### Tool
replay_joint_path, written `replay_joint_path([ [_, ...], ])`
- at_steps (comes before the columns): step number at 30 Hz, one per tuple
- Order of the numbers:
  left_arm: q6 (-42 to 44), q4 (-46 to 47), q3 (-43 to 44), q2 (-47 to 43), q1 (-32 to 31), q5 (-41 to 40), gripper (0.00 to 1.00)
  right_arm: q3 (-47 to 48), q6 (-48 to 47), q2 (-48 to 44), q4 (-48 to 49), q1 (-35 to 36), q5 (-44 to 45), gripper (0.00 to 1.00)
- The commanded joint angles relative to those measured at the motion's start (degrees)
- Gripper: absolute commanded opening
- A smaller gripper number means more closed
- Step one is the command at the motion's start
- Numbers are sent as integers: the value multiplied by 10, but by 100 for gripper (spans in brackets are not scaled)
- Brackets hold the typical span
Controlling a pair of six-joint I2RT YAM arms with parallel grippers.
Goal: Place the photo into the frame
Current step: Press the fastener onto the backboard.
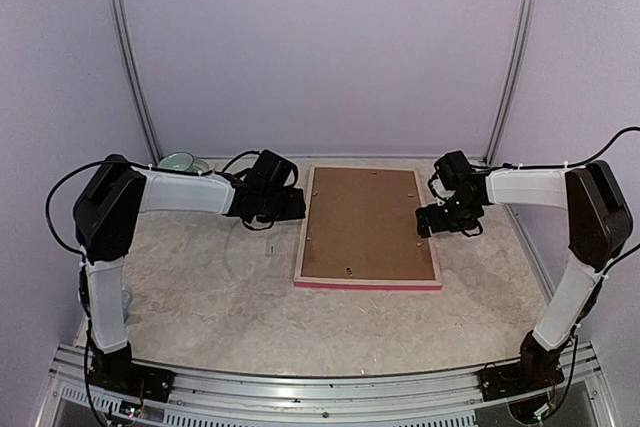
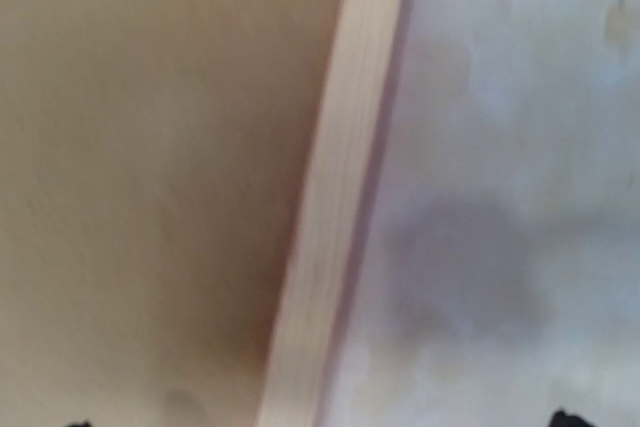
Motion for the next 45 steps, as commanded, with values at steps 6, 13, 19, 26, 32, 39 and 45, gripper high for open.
replay_joint_path([
  [6, 11, -3, 110, 72, 10, 38, 67, -60, 27, -25, 10, 3, 13, 99],
  [13, 9, 20, 78, 86, 6, 61, 68, -58, 33, -8, 19, 3, 17, 99],
  [19, 9, 29, 70, 94, -8, 70, 68, -62, 29, -11, 27, 8, 2, 98],
  [26, 10, 29, 72, 105, -15, 74, 68, -60, 29, 0, 22, 15, 20, 98],
  [32, 11, 33, 63, 101, -18, 74, 68, -45, 35, 33, 16, 24, 53, 98],
  [39, 10, 33, 60, 100, -20, 72, 68, -31, 49, 50, 7, 25, 98, 99],
  [45, 10, 33, 58, 99, -20, 67, 68, -13, 55, 63, -7, 24, 122, 99],
])
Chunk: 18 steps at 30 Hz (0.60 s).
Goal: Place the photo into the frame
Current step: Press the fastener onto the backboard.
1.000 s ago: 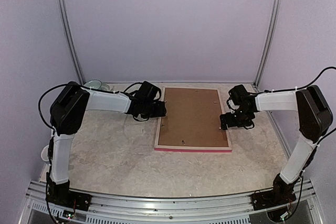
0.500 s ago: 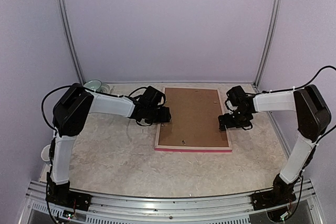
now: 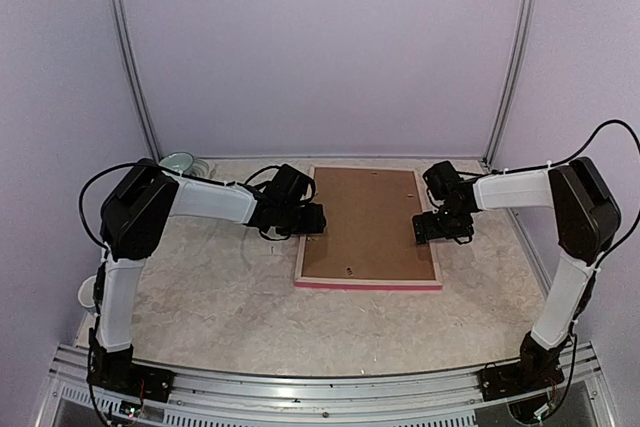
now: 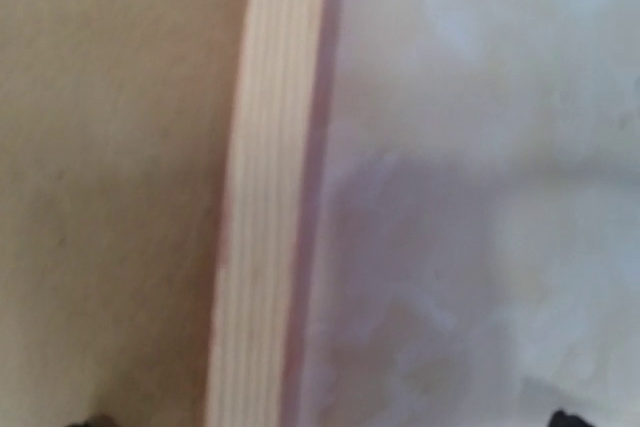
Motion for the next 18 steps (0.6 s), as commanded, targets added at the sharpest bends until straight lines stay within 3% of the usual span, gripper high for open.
replay_joint_path([
  [1, 6, 9, -10, 4, -4, -5, 68, 14, 12, 27, -30, 4, 48, 99],
  [18, 4, 12, -14, 1, -3, -6, 68, 45, -5, -10, -58, -1, 35, 99],
])
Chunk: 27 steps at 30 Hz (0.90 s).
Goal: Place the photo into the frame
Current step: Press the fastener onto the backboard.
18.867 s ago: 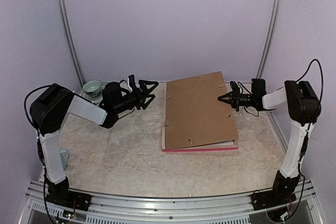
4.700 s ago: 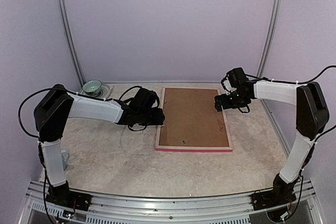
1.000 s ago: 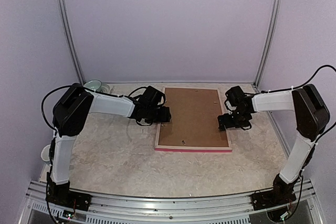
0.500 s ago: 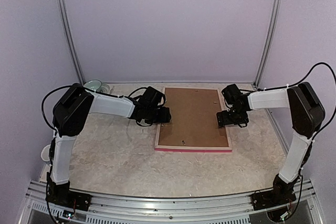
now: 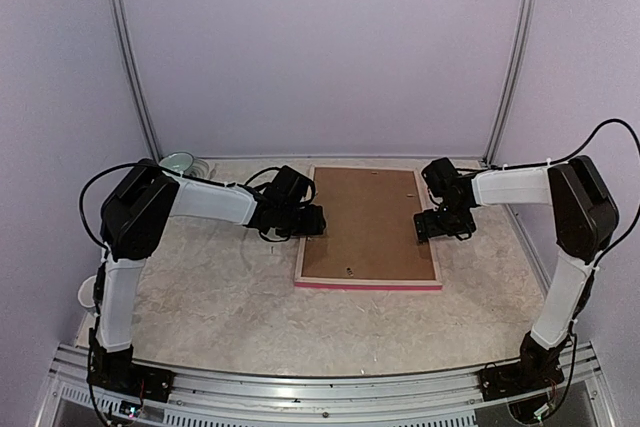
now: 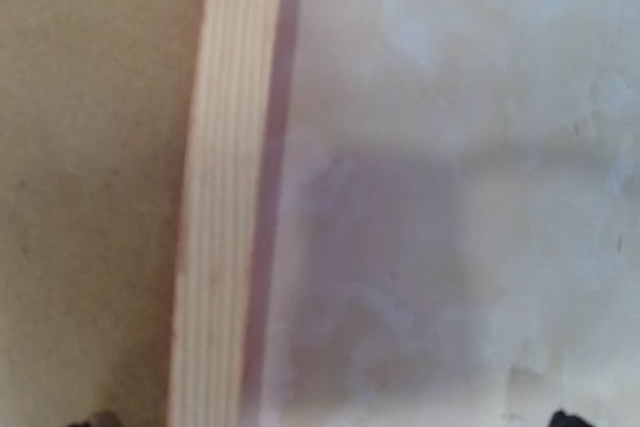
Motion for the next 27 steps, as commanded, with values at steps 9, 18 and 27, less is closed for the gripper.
replay_joint_path([
  [9, 3, 14, -12, -1, -3, -5, 68, 10, -8, -36, -22, 0, 15, 99],
  [18, 3, 16, -14, 1, -5, -3, 68, 30, -11, 7, -21, -2, 33, 99],
  [27, 2, 17, -15, 3, -5, -1, 68, 20, -15, 24, -19, -2, 13, 99],
])
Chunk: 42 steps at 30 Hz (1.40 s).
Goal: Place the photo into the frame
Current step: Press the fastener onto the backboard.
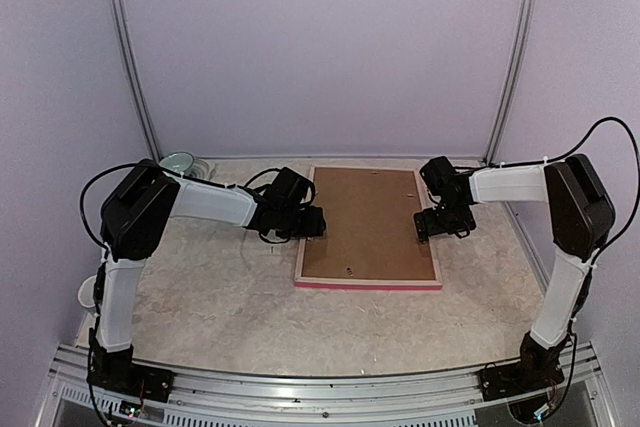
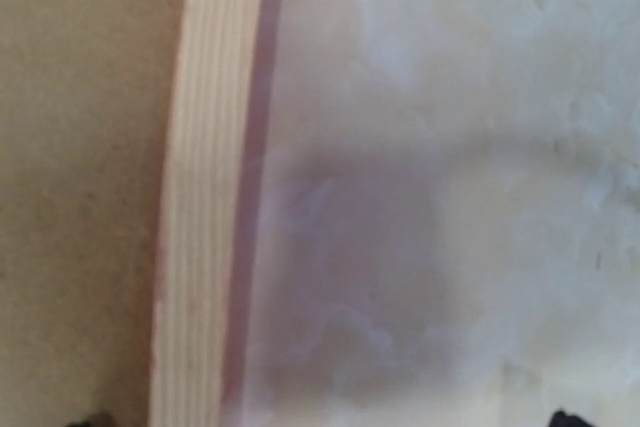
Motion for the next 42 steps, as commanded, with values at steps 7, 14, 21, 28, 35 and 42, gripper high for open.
replay_joint_path([
  [7, 0, 11, -8, 4, -3, 0, 68, -17, 0, -10, -4, -2, -4, 99],
  [14, -3, 12, -10, 4, -3, 0, 68, 0, 7, -30, -15, -2, -2, 99],
  [21, -3, 15, -10, 5, -4, 2, 68, -1, 4, -43, -7, -2, 3, 99],
  [28, -3, 15, -12, 4, -4, 1, 68, -8, 6, -33, -13, -2, -19, 99],
  [35, -3, 15, -13, 3, -4, 1, 68, -29, 9, -21, -10, -2, -17, 99],
  [42, -5, 15, -14, 3, -4, 1, 68, -32, 9, -1, -7, -2, -21, 99],
])
